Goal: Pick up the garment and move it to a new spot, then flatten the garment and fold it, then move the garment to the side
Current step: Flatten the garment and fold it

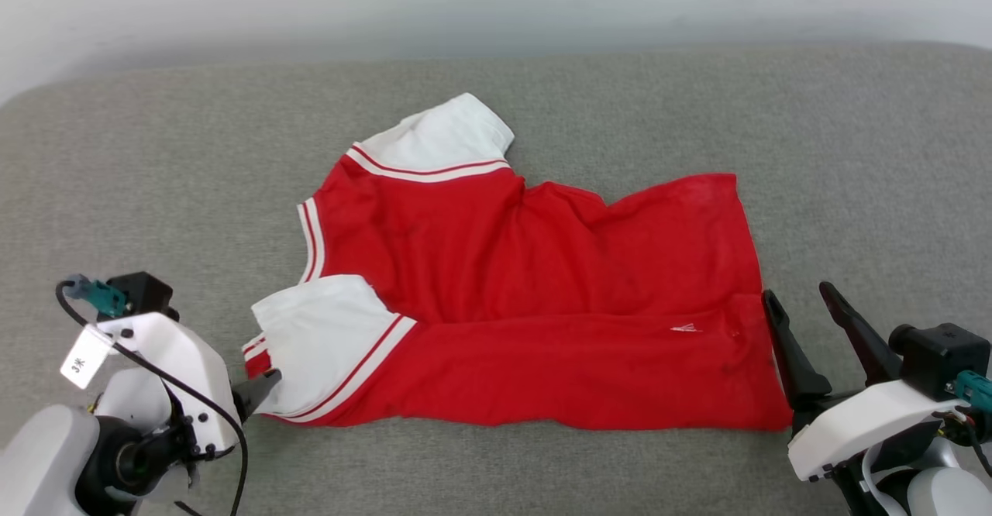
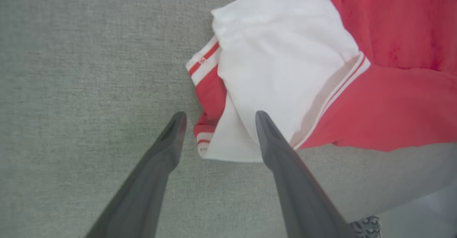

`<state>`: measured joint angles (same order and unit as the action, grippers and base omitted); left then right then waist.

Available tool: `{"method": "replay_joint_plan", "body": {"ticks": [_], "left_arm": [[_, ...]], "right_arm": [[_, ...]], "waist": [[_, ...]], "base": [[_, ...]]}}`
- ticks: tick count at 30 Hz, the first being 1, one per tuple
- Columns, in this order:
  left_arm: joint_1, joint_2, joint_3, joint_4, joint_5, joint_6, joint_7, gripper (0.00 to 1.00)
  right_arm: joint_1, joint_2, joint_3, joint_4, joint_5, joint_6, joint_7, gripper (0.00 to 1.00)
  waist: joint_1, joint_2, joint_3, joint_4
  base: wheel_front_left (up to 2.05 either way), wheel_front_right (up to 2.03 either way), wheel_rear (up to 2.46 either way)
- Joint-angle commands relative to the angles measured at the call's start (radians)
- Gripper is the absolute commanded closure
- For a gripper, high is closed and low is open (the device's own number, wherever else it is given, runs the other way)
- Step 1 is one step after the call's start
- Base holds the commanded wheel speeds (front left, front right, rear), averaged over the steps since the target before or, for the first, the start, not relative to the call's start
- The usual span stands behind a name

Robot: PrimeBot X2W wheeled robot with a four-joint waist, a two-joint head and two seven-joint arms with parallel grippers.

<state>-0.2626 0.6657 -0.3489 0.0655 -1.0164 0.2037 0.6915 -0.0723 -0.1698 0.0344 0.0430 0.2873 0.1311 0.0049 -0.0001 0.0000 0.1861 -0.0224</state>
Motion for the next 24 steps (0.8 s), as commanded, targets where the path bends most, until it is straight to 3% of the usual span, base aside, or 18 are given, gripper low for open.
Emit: {"method": "replay_joint_plan", "body": {"ticks": [1, 10, 11, 12, 13, 19, 24], "left_arm": [[0.010, -0.004, -0.004, 0.010, 0.000, 0.006, 0.006, 0.00], [0.030, -0.072, -0.034, 0.135, -0.051, -0.013, 0.034, 0.02], [0.036, -0.080, -0.039, 0.147, -0.056, -0.016, 0.038, 0.43], [0.041, -0.088, -0.046, 0.158, -0.061, -0.019, 0.044, 0.58], [0.043, -0.101, -0.051, 0.165, -0.069, -0.027, 0.045, 1.00], [0.020, -0.125, -0.055, 0.176, -0.054, -0.066, -0.007, 1.00], [0.012, -0.106, -0.038, 0.132, -0.020, -0.082, -0.078, 1.00]], "right_arm": [[-0.004, 0.007, -0.001, 0.000, 0.002, -0.001, 0.000, 0.00], [-0.023, 0.008, -0.011, 0.023, 0.024, -0.001, 0.004, 0.00], [-0.024, 0.007, -0.011, 0.025, 0.028, -0.001, 0.008, 0.00], [-0.025, 0.002, -0.014, 0.026, 0.030, -0.001, 0.010, 0.00], [-0.026, -0.003, -0.020, 0.028, 0.033, -0.001, 0.013, 0.00], [-0.010, -0.029, -0.057, 0.036, 0.072, -0.001, 0.102, 0.00], [0.015, -0.066, -0.095, 0.037, 0.102, -0.001, 0.296, 0.00]], "waist": [[0.0001, 0.0000, 0.018, -0.016], [0.0001, 0.0000, 0.060, -0.046], [0.0001, 0.0000, 0.062, -0.047], [0.0001, 0.0000, 0.064, -0.047], [0.0001, 0.0000, 0.066, -0.046], [0.0001, 0.0000, 0.058, -0.028], [0.0001, 0.0000, 0.033, -0.013]], "base": [[0.00, 0.00, 0.00], [0.00, 0.00, 0.00], [0.00, 0.00, 0.00], [0.00, 0.00, 0.00], [0.00, 0.00, 0.00], [0.00, 0.00, 0.00], [0.00, 0.00, 0.00]]}}
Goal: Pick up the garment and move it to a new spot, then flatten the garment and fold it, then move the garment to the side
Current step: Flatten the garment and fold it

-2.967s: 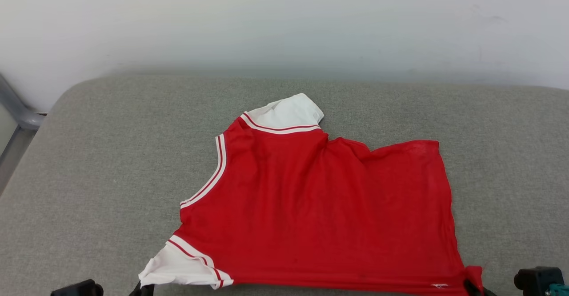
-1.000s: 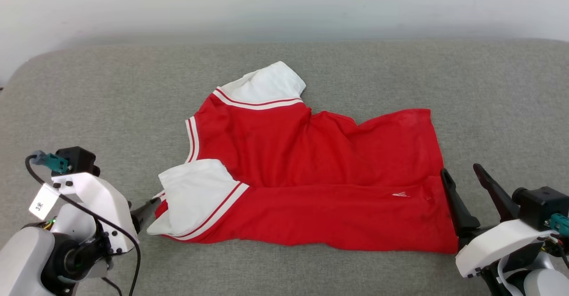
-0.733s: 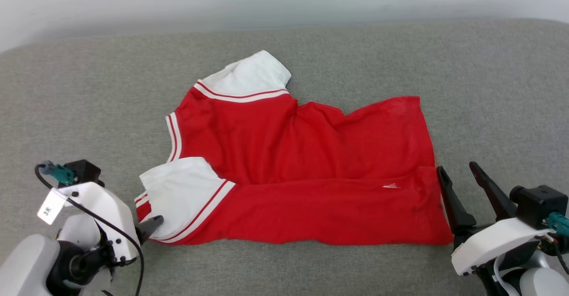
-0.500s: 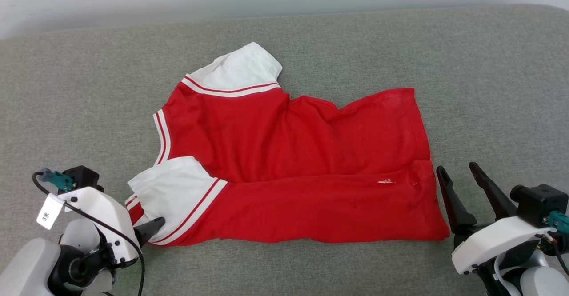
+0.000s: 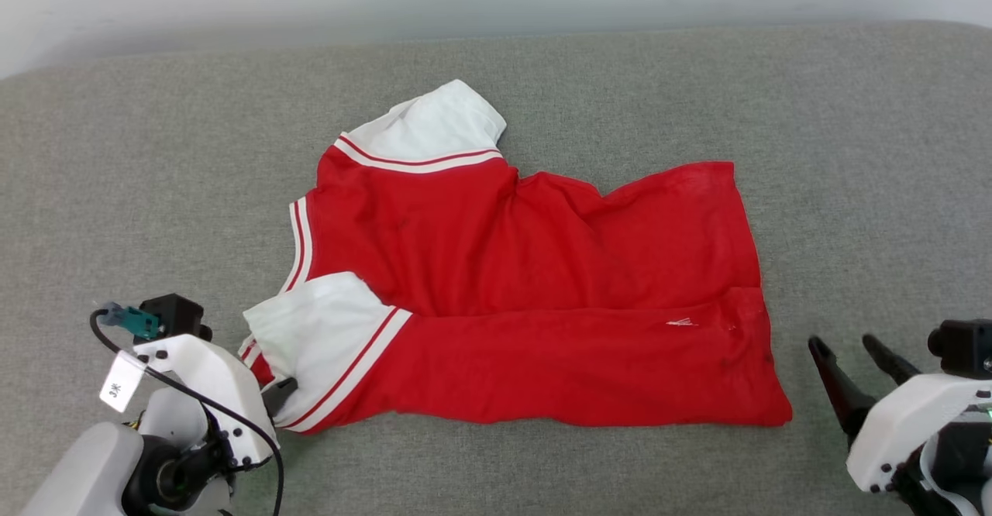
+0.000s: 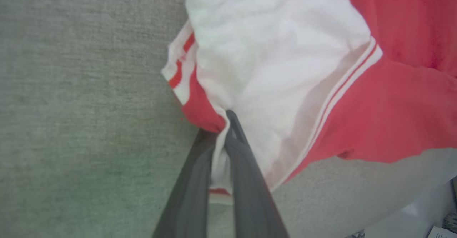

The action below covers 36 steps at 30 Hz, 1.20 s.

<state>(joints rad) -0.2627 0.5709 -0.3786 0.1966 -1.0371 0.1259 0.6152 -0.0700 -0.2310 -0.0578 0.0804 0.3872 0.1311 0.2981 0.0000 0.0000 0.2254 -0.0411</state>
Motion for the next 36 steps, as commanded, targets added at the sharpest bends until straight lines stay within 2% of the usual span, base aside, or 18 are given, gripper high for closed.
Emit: {"method": "replay_joint_plan", "body": {"ticks": [1, 4, 7, 13, 19, 20, 21, 22, 28, 36], "left_arm": [[0.015, -0.007, -0.005, -0.014, 0.010, -0.003, -0.014, 1.00], [0.026, 0.009, -0.003, -0.057, 0.034, 0.007, -0.041, 1.00], [0.031, 0.013, -0.006, -0.099, 0.051, 0.024, -0.049, 1.00], [0.023, 0.008, -0.019, -0.156, 0.071, 0.041, -0.053, 1.00], [0.015, 0.003, -0.024, -0.172, 0.079, 0.042, -0.061, 1.00], [0.015, 0.002, -0.023, -0.173, 0.079, 0.042, -0.063, 1.00], [0.015, 0.001, -0.019, -0.172, 0.081, 0.048, -0.067, 1.00], [0.017, 0.002, -0.019, -0.168, 0.084, 0.052, -0.070, 1.00], [0.036, -0.005, -0.016, -0.163, 0.082, 0.045, -0.096, 1.00], [0.102, -0.013, -0.001, -0.178, 0.076, 0.036, -0.166, 1.00]], "right_arm": [[0.017, -0.012, -0.004, -0.007, 0.011, -0.001, 0.046, 0.00], [0.026, -0.030, -0.002, -0.027, 0.028, -0.001, 0.170, 0.00], [0.025, -0.038, 0.021, -0.051, 0.040, -0.001, 0.248, 0.00], [-0.011, -0.036, 0.086, -0.024, 0.065, -0.001, 0.316, 0.00], [-0.020, -0.023, 0.146, 0.095, 0.100, -0.001, 0.390, 0.00], [-0.021, -0.024, 0.153, 0.111, 0.102, -0.001, 0.400, 0.11], [-0.023, -0.022, 0.157, 0.120, 0.110, -0.001, 0.404, 0.65], [-0.025, -0.021, 0.160, 0.130, 0.117, -0.001, 0.410, 1.00], [-0.061, -0.042, 0.148, 0.121, 0.132, -0.001, 0.378, 1.00], [-0.043, -0.070, 0.142, 0.057, 0.135, -0.001, 0.334, 1.00]], "waist": [[0.0000, 0.0000, -0.009, 0.009], [0.0000, 0.0000, -0.014, 0.022], [0.0000, 0.0000, -0.010, 0.037], [0.0000, 0.0000, 0.014, 0.064], [0.0000, 0.0000, 0.032, 0.078], [0.0000, 0.0000, 0.033, 0.079], [0.0000, 0.0000, 0.034, 0.080], [0.0000, 0.0000, 0.034, 0.080], [0.0000, 0.0000, 0.004, 0.075], [0.0000, 0.0000, -0.094, 0.072]], "base": [[0.00, 0.00, 0.00], [0.00, 0.00, 0.00], [0.00, 0.00, 0.00], [0.00, 0.00, 0.00], [0.00, 0.00, 0.00], [0.00, 0.00, 0.00], [0.00, 0.00, 0.00], [0.00, 0.00, 0.00], [0.00, 0.00, 0.00], [0.00, 0.00, 0.00]]}}
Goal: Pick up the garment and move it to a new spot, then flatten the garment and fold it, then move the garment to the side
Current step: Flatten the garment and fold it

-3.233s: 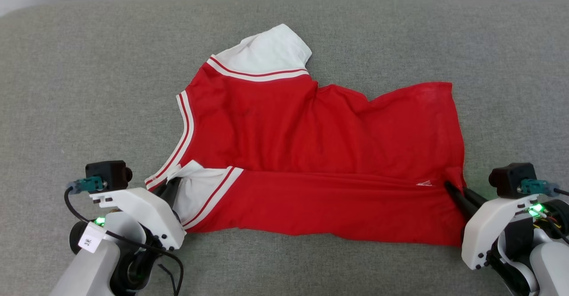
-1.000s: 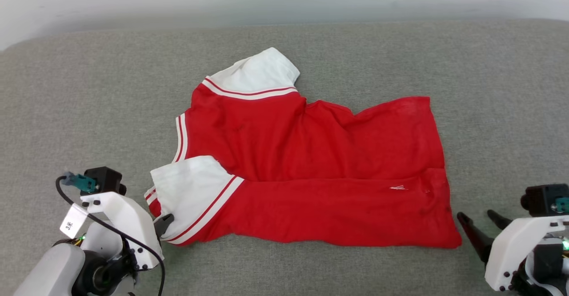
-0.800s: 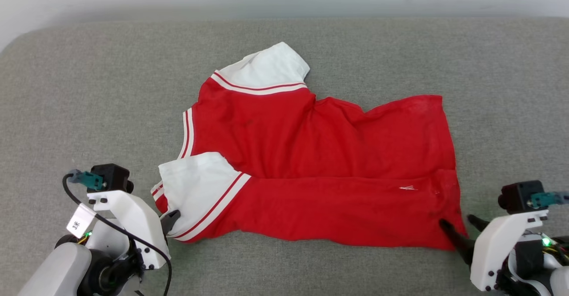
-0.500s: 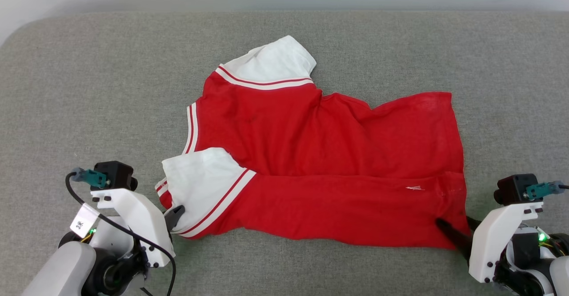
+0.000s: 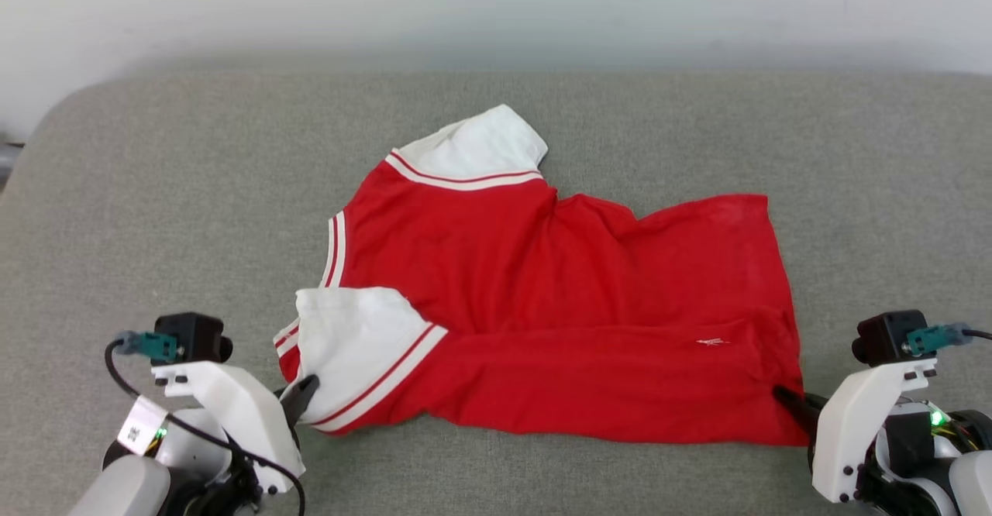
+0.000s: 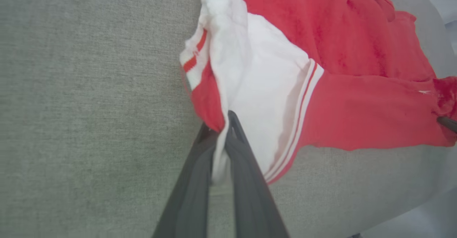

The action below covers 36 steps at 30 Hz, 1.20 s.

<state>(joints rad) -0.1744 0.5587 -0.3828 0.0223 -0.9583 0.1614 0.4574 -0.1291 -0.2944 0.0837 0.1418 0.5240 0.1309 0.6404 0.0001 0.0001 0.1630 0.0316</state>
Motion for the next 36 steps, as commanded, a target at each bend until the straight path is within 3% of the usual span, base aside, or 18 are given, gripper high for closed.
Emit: {"method": "replay_joint_plan", "body": {"ticks": [1, 8, 18, 25, 26, 27, 28, 29, 36], "left_arm": [[0.029, 0.000, 0.005, -0.006, -0.003, 0.005, -0.015, 1.00], [0.145, 0.006, 0.020, -0.047, -0.010, 0.036, -0.058, 1.00], [0.305, 0.017, 0.031, -0.099, -0.043, 0.094, -0.054, 1.00], [0.301, -0.036, 0.010, 0.001, -0.047, 0.083, -0.084, 1.00], [0.289, -0.050, 0.009, 0.020, -0.052, 0.075, -0.092, 1.00], [0.279, -0.061, 0.008, 0.037, -0.056, 0.068, -0.098, 0.86], [0.272, -0.066, 0.005, 0.052, -0.052, 0.062, -0.102, 0.56], [0.263, -0.072, 0.004, 0.067, -0.049, 0.057, -0.109, 0.00], [0.196, -0.074, 0.010, 0.092, 0.019, 0.025, -0.217, 0.00]], "right_arm": [[0.023, -0.007, 0.002, -0.011, 0.000, -0.001, -0.011, 1.00], [0.102, -0.010, -0.003, -0.045, 0.002, -0.001, 0.001, 1.00], [0.242, 0.023, -0.044, -0.110, 0.001, -0.001, 0.036, 1.00], [0.288, 0.054, -0.057, -0.061, -0.011, -0.001, 0.013, 1.00], [0.291, 0.060, -0.054, -0.051, -0.007, -0.001, 0.008, 0.88], [0.292, 0.065, -0.053, -0.043, -0.002, -0.001, -0.003, 0.62], [0.291, 0.065, -0.051, -0.038, -0.001, -0.001, -0.014, 0.05], [0.290, 0.064, -0.048, -0.035, -0.003, -0.001, -0.030, 0.00], [0.274, 0.079, -0.059, -0.078, -0.079, -0.001, -0.283, 0.00]], "waist": [[-0.0001, -0.0001, -0.045, 0.000], [-0.0001, -0.0001, -0.143, 0.004], [-0.0001, -0.0001, -0.186, 0.011], [-0.0001, -0.0001, -0.174, 0.012], [-0.0001, -0.0001, -0.173, 0.012], [-0.0001, -0.0001, -0.172, 0.013], [-0.0001, -0.0001, -0.171, 0.013], [-0.0001, -0.0001, -0.171, 0.014], [-0.0001, -0.0001, -0.170, 0.009]], "base": [[0.00, 0.00, 0.00], [0.00, 0.00, 0.00], [0.00, 0.00, 0.00], [0.00, 0.00, 0.00], [0.00, 0.00, 0.00], [0.00, 0.00, 0.00], [0.00, 0.00, 0.00], [0.00, 0.00, 0.00], [0.00, 0.00, 0.00]]}}
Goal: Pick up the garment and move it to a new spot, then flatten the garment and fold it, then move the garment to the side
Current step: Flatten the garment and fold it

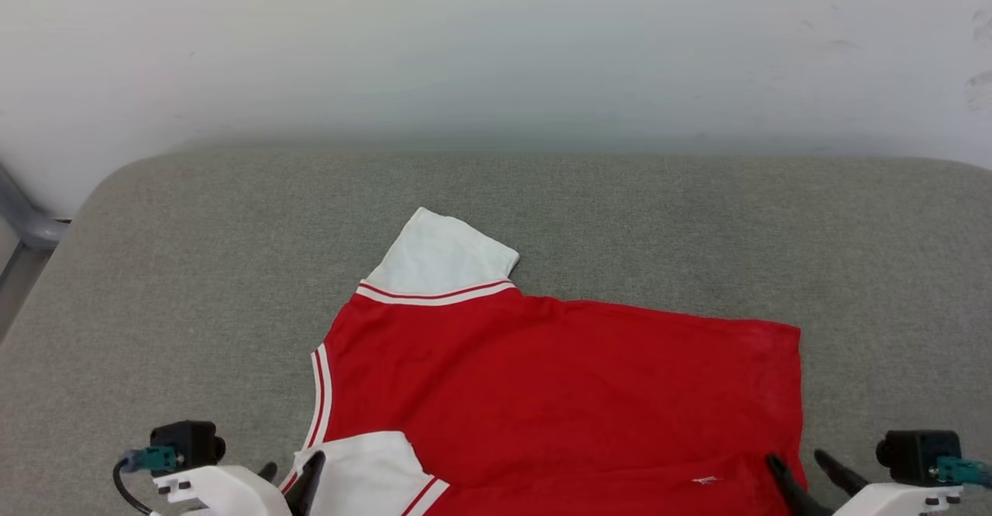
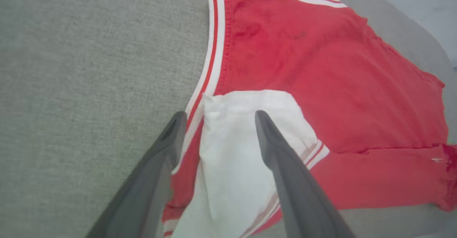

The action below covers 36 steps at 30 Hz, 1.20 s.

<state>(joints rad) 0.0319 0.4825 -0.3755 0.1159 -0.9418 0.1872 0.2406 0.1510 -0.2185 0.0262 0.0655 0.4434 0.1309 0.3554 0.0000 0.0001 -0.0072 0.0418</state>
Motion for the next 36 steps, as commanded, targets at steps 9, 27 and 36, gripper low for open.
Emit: {"method": "replay_joint_plan", "body": {"ticks": [9, 27, 36], "left_arm": [[-0.110, -0.010, 0.012, -0.049, 0.169, -0.008, -0.252, 0.00], [-0.538, -0.010, 0.022, 0.082, 0.238, -0.074, -0.273, 0.00], [-0.824, 0.041, -0.016, 0.272, 0.129, -0.170, 0.106, 0.00]], "right_arm": [[-0.048, 0.075, -0.069, -0.068, -0.182, -0.001, -0.235, 0.00], [-0.276, 0.117, -0.076, -0.220, -0.257, -0.001, -0.360, 0.00], [-0.322, 0.135, -0.077, -0.195, -0.242, -0.001, -0.380, 0.00]], "waist": [[0.0000, -0.0001, 0.025, -0.031], [0.0000, -0.0001, 0.331, -0.155], [0.0000, -0.0001, 0.415, -0.204]], "base": [[0.00, 0.00, 0.00], [0.00, 0.00, 0.00], [0.00, 0.00, 0.00]]}}
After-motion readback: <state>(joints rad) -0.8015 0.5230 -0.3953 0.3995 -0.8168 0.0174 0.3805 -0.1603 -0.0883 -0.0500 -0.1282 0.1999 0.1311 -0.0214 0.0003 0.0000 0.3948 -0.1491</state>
